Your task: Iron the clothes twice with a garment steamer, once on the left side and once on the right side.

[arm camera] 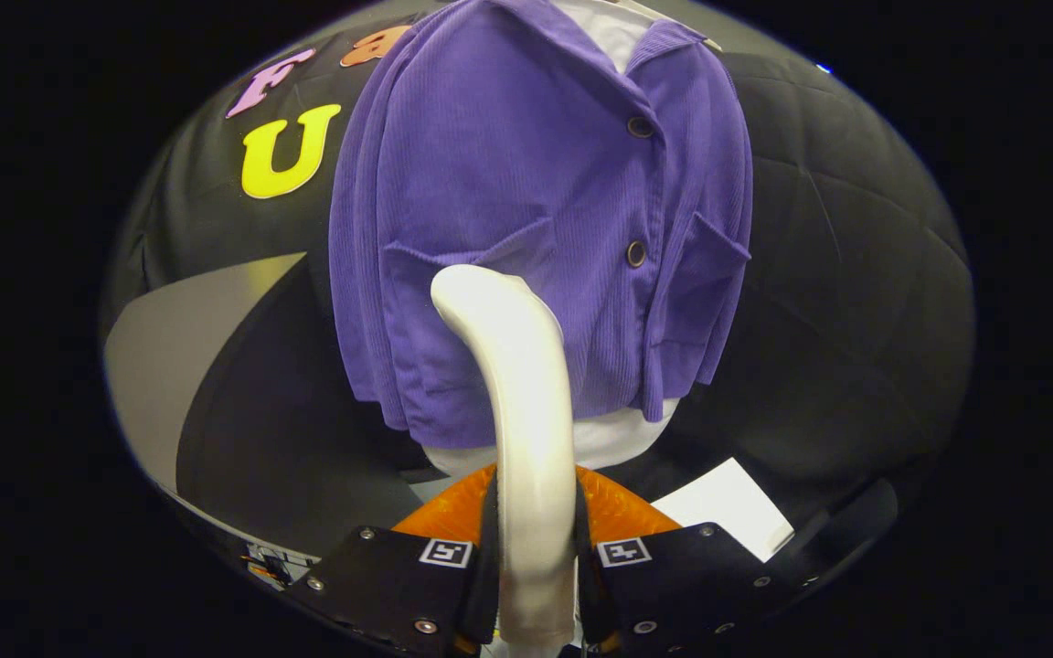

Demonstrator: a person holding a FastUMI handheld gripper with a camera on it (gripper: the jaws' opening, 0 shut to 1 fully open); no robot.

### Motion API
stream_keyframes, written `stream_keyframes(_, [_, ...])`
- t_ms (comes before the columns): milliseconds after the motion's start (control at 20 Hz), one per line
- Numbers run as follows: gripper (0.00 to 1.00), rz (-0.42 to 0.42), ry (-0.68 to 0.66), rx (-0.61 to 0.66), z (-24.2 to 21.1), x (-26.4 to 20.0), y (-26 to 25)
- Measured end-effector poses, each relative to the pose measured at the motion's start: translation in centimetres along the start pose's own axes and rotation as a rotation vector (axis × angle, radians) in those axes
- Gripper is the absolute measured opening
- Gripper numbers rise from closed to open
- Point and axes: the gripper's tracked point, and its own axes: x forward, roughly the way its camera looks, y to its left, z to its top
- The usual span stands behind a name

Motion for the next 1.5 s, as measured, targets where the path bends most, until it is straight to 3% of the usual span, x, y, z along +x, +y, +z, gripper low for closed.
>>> stream_keyframes(300, [0.35, 0.032, 0.023, 0.018, -1.8, -0.3, 0.5])
stream_keyframes(800, [0.35, -0.079, -0.004, 0.133, -1.6, -5.4, -6.0])
stream_keyframes(1000, [0.35, -0.096, -0.051, 0.154, 0.2, -8.1, -8.4])
stream_keyframes(1500, [0.35, -0.042, -0.178, 0.122, 4.9, -14.8, -12.9])
